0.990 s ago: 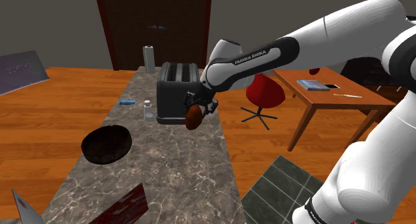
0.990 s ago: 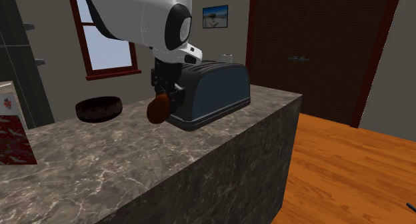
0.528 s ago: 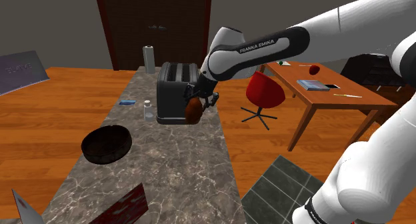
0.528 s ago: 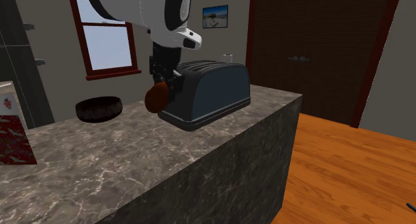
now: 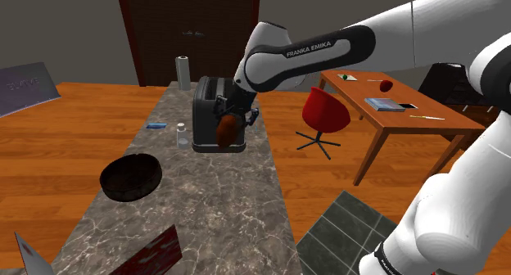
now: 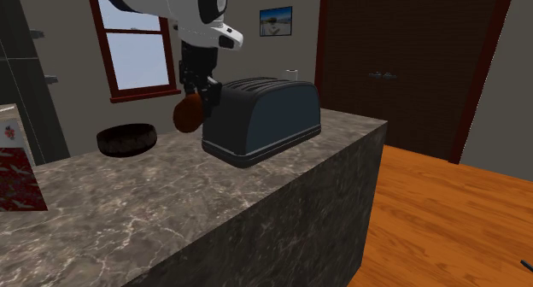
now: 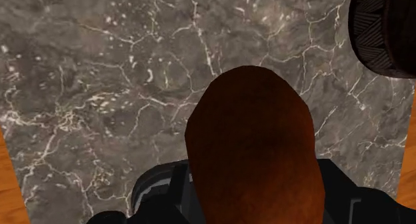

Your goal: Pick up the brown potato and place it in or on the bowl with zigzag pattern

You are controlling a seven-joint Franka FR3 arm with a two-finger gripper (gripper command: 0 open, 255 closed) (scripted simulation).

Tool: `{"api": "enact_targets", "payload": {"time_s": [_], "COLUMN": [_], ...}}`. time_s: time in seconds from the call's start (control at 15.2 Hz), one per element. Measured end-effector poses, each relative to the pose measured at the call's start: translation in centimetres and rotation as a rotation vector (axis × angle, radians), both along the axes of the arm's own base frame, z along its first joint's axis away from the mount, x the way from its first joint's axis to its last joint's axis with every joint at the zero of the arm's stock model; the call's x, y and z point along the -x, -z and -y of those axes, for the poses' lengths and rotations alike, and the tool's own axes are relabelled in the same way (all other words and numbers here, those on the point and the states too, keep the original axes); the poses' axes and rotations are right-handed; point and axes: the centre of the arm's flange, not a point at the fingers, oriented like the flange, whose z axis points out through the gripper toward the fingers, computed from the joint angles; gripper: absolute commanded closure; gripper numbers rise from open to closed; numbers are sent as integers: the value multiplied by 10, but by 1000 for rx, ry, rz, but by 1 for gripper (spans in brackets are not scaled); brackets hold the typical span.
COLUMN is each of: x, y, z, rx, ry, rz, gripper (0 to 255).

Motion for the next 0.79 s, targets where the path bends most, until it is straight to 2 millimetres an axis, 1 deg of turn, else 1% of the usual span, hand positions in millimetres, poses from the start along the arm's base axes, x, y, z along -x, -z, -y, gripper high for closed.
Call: {"api": "enact_targets", "payload": {"time_s": [0.07,0.2,0.33,0.59,0.79], "x": [-5,-16,-27,-49,-64], "y": [1,-2,1,-4,-5], "z": [-11,-35,-59,-110,-143], "rx": [0,0,0,0,0], "ry": [0,-1,-1,-1,-1], "rz": [-1,0,0,-1,-1], "gripper": [255,255,255,255,255]}}
